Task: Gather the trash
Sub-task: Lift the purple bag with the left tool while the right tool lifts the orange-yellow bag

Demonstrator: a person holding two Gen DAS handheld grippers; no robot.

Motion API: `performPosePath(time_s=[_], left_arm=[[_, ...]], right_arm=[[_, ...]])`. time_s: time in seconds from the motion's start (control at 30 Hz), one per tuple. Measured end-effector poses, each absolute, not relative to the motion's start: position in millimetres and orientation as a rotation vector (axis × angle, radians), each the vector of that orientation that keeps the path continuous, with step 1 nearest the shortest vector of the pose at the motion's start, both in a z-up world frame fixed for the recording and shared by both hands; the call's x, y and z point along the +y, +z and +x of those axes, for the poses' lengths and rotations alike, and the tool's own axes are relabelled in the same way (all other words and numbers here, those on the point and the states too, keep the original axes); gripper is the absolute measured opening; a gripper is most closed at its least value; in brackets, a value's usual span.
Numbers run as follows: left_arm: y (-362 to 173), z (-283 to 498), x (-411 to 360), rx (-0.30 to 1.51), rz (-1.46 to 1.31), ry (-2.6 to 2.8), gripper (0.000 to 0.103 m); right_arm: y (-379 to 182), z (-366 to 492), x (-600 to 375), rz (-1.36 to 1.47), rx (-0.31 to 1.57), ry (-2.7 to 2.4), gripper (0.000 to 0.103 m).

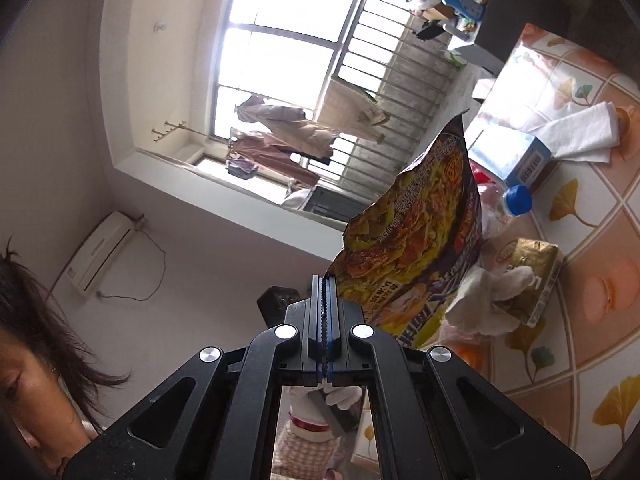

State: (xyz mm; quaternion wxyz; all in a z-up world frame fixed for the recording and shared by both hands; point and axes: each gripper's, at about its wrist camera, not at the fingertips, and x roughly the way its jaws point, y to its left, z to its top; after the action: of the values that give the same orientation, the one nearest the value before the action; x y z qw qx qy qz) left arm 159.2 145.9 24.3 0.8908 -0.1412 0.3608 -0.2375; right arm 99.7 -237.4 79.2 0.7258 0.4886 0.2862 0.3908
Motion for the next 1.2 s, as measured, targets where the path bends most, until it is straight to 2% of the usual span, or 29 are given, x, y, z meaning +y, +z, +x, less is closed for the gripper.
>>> performPosePath(time_s=[0.27,0.47,0.53,0.77,1.0,1.2], left_arm=[[65,147,108,0.669,-0.301,-0.646,0.039],[68,133,15,0.695,-0.234,-0.891,0.039],[58,124,-24,0.724,-0.166,-0.956,0.039],[-13,103,-112,0.928,-0.002,-1.04,0.027],[-60,109,-129,1.067,0.018,-1.025,0.023],[-75,112,-127,1.111,0.011,-1.014,0.021]], right_arm=[[105,47,-287,1.044,0.479,0.806,0.0],[78,20,-328,1.1,0.466,0.661,0.0],[66,13,-336,1.125,0.478,0.608,0.0],[43,-9,-360,1.132,0.52,0.446,0.0],[32,7,-360,1.135,0.568,0.45,0.0],[21,28,-346,1.102,0.671,0.502,0.0]])
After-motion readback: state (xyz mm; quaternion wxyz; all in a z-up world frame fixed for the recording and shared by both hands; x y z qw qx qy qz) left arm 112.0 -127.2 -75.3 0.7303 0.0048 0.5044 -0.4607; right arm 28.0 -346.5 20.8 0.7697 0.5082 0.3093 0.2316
